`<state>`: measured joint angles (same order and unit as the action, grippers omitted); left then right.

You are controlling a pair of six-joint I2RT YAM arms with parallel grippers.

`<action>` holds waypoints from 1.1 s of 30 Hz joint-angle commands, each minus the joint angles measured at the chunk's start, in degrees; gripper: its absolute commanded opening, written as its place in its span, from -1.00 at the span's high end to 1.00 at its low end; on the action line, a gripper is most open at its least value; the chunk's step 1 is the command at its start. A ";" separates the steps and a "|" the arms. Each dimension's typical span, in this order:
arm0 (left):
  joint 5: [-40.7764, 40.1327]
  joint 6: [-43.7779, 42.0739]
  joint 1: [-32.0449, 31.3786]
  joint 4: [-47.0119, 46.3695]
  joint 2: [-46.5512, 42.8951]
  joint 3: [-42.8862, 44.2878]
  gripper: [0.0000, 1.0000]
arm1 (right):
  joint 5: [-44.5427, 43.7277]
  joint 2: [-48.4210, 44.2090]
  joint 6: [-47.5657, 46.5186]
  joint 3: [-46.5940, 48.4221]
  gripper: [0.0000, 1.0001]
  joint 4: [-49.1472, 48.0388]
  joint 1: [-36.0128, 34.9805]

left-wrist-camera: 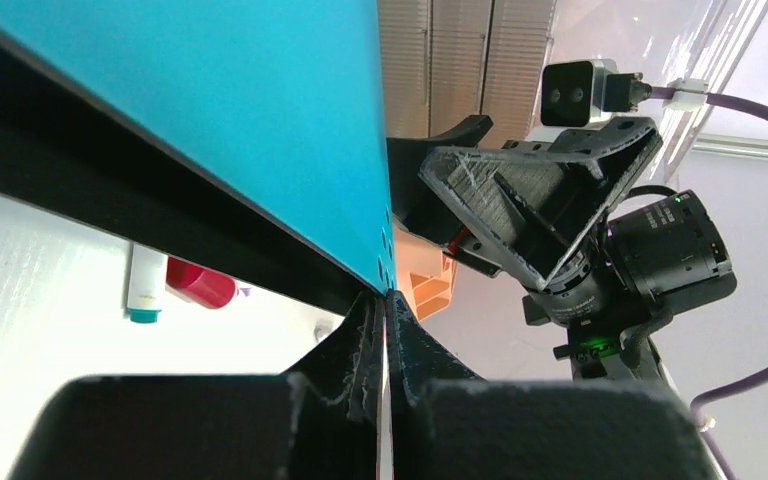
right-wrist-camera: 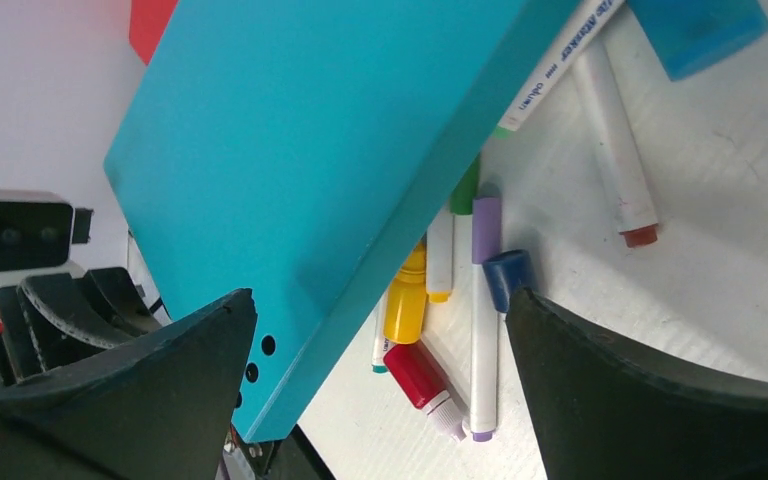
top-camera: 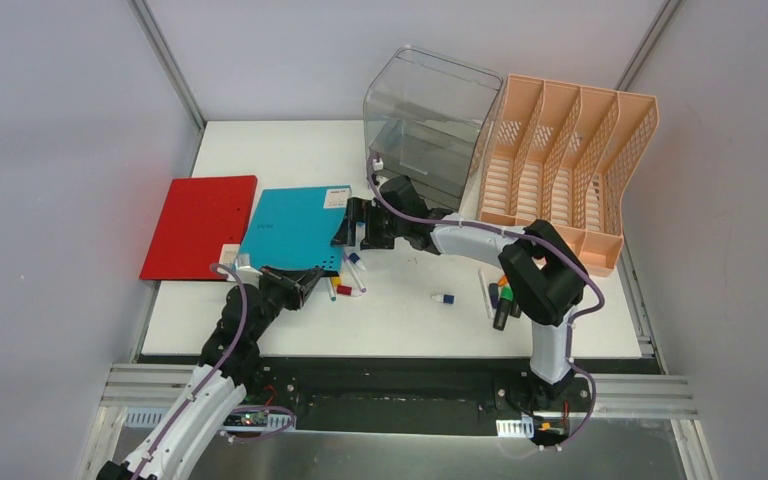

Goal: Organize the desk
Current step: Pick up the folder from the center of the board.

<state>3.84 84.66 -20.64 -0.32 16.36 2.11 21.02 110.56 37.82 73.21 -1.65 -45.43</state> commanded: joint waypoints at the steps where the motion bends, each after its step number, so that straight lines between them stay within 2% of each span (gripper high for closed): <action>1: 2.14 0.19 -0.10 -0.99 -0.53 2.69 1.00 | -3.01 0.61 6.92 1.85 -0.99 -0.54 -0.19; 6: 3.28 0.21 -0.10 -0.91 -0.38 3.31 1.00 | 0.71 4.10 10.88 5.14 -0.96 -1.60 -0.19; 16: 6.27 -0.13 -0.15 -0.08 -0.58 4.89 1.00 | 5.77 5.59 15.26 6.47 -0.59 -4.79 -0.66; 21: 7.29 -0.83 -0.10 1.28 -1.57 5.90 1.00 | 7.15 4.31 16.59 5.75 -0.22 -6.35 -0.65; 25: 7.78 -1.72 -0.14 4.12 -3.09 6.69 1.00 | 7.58 3.50 17.63 4.99 0.27 -7.25 -0.63; 27: 8.00 -2.41 -0.10 6.04 -4.43 7.32 1.00 | 7.78 3.00 18.00 4.70 0.46 -7.59 -0.54; 30: 8.03 -4.29 -0.10 10.25 -6.42 8.72 1.00 | 8.17 2.42 17.40 4.80 0.68 -7.90 -0.54; 33: 8.40 -7.00 -0.10 15.17 -8.05 10.33 0.95 | 8.22 1.98 15.96 4.91 0.81 -7.90 -0.37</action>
<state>11.03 81.80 -20.64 9.82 10.41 8.27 27.94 116.95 55.31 77.43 -6.81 -45.63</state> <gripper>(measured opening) 0.007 0.274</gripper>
